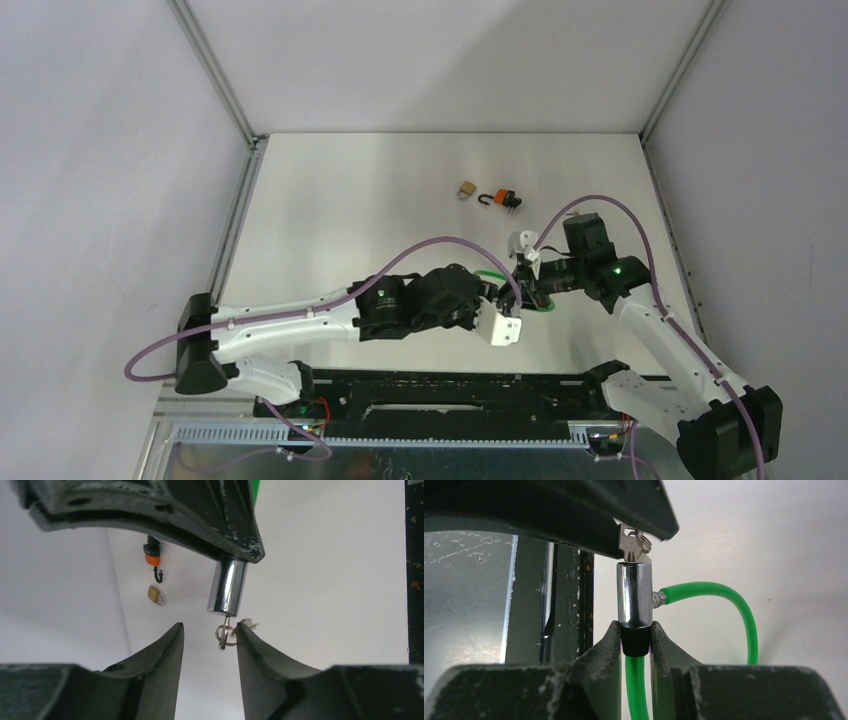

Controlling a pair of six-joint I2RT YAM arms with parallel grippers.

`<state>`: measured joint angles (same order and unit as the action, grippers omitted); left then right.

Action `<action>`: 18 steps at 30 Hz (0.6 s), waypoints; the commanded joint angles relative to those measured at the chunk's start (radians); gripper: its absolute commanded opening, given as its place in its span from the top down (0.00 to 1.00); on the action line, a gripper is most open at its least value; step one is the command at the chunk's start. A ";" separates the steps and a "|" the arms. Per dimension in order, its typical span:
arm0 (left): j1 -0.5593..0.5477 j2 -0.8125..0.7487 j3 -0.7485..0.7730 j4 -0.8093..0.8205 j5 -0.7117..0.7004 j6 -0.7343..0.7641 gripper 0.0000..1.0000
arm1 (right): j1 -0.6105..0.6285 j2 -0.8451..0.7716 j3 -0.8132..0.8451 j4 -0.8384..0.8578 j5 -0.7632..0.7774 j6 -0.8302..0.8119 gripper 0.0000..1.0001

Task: Unlock with the key

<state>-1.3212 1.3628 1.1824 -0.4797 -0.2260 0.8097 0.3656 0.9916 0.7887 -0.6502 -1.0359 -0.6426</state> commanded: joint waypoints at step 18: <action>0.138 -0.082 0.045 -0.036 0.315 -0.128 0.46 | -0.039 -0.028 0.006 0.024 -0.069 -0.034 1.00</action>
<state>-1.1954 1.2938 1.1824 -0.5011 -0.0029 0.7128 0.3355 0.9852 0.7879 -0.6563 -1.0519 -0.6621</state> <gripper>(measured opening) 0.554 0.208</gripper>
